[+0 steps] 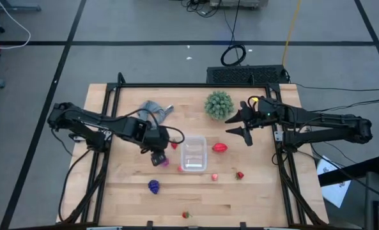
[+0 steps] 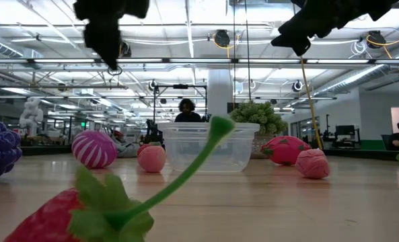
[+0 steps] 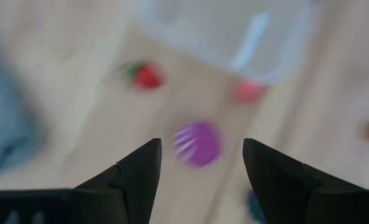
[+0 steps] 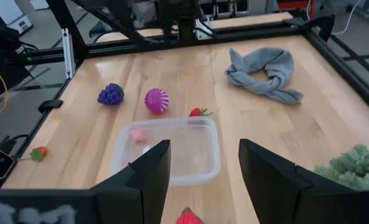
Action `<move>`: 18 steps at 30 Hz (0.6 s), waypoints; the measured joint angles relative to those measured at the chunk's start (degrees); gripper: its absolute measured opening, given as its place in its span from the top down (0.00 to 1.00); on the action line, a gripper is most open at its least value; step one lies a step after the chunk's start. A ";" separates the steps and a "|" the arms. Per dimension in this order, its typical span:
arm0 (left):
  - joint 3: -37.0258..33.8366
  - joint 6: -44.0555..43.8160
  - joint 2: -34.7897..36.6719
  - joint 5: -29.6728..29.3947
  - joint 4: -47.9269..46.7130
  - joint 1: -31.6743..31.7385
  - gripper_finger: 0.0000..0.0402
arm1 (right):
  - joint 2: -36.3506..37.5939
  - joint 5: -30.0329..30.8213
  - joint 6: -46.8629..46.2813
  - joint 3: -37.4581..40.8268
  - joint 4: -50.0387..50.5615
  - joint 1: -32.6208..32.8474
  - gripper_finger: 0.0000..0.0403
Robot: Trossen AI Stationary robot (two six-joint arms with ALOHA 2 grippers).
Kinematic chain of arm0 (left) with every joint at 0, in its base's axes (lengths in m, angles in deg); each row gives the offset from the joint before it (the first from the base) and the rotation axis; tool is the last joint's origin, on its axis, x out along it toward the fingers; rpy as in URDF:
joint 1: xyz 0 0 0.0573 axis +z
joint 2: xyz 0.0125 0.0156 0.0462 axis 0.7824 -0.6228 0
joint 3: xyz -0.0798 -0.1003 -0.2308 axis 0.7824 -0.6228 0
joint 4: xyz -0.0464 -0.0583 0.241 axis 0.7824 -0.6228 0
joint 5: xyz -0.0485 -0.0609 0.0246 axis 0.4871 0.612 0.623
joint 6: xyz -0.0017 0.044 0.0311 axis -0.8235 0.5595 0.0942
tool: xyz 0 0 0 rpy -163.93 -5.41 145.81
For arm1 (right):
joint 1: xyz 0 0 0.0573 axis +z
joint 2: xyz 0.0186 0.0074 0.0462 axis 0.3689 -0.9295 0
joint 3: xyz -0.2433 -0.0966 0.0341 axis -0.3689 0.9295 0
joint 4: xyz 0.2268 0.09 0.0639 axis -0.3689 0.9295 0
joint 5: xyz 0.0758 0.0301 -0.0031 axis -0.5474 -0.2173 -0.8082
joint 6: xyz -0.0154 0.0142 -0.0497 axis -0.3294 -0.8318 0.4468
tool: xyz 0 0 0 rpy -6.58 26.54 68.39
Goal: Pick and placing Produce into tupperware
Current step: Put the onion into the transparent bin
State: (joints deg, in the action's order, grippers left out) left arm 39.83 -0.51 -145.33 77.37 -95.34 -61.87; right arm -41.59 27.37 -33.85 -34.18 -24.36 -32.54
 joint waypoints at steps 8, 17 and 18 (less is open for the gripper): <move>-0.04 -7.64 -0.09 -3.48 -5.83 -0.16 0.42 | 0.00 0.02 0.02 0.00 -1.18 0.00 0.55; -0.04 -6.22 -0.09 -3.46 -5.87 -0.32 0.42 | 0.00 0.02 0.13 0.00 -1.10 0.00 0.55; -0.04 -5.97 -0.09 -3.46 -5.71 -0.37 0.42 | 0.00 0.00 0.15 0.00 -1.09 0.00 0.55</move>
State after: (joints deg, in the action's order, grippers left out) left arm 39.78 -6.48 -145.41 73.91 -101.06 -62.25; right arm -41.59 27.37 -33.70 -34.18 -25.45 -32.54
